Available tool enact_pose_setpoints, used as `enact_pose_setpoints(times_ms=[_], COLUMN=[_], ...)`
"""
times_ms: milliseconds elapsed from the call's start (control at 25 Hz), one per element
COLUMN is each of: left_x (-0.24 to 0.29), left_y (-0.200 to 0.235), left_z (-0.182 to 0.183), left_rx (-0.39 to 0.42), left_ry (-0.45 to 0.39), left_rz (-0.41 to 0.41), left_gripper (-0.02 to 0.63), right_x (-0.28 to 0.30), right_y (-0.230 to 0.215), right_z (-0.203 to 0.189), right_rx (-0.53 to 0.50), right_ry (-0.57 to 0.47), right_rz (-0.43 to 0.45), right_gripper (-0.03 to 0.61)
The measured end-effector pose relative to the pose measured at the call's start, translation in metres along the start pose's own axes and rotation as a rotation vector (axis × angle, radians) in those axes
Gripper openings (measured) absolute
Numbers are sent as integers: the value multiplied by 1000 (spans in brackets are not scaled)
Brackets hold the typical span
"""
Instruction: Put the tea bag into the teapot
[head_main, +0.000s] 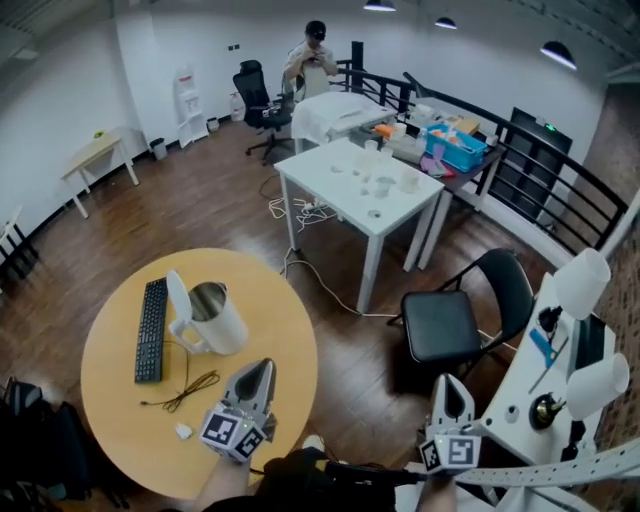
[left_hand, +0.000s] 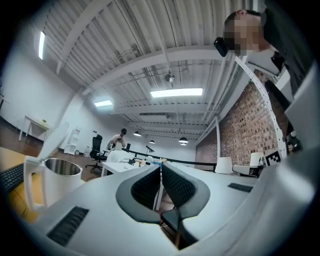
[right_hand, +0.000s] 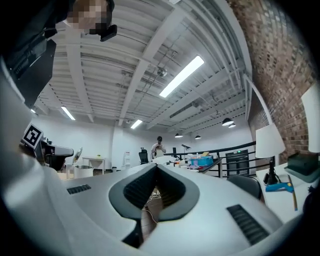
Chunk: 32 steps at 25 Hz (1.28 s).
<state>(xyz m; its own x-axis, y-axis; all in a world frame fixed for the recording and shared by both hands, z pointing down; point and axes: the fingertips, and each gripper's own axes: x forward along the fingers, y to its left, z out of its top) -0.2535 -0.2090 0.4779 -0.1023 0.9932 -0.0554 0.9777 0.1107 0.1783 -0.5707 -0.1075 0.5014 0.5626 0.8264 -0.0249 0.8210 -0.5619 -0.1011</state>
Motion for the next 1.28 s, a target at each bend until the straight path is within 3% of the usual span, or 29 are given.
enact_pose_setpoints(times_ms=[280, 400, 520, 720, 880, 1040, 1280], left_x=[129, 202, 257, 314, 348, 375, 425], left_y=[-14, -16, 1, 70, 95, 109, 117], left_z=[-31, -40, -40, -41, -51, -61, -32], left_rx=[-62, -88, -118, -150, -185, -144, -73], left_ry=[19, 12, -1, -29, -33, -2, -26], left_rz=[-114, -166, -185, -114, -48, 25, 121], left_gripper=[4, 4, 3, 3, 3, 3, 4], right_x=[37, 85, 144, 236, 289, 340, 414], right_y=[-74, -116, -126, -116, -129, -152, -182], right_z=[-13, -9, 15, 41, 33, 13, 22], right_rx=[-28, -48, -100, -127, -158, -144, -107], right_ry=[7, 22, 33, 33, 76, 81, 15], right_rz=[-104, -137, -132, -69, -23, 43, 168], right_gripper=[11, 11, 11, 11, 11, 11, 11])
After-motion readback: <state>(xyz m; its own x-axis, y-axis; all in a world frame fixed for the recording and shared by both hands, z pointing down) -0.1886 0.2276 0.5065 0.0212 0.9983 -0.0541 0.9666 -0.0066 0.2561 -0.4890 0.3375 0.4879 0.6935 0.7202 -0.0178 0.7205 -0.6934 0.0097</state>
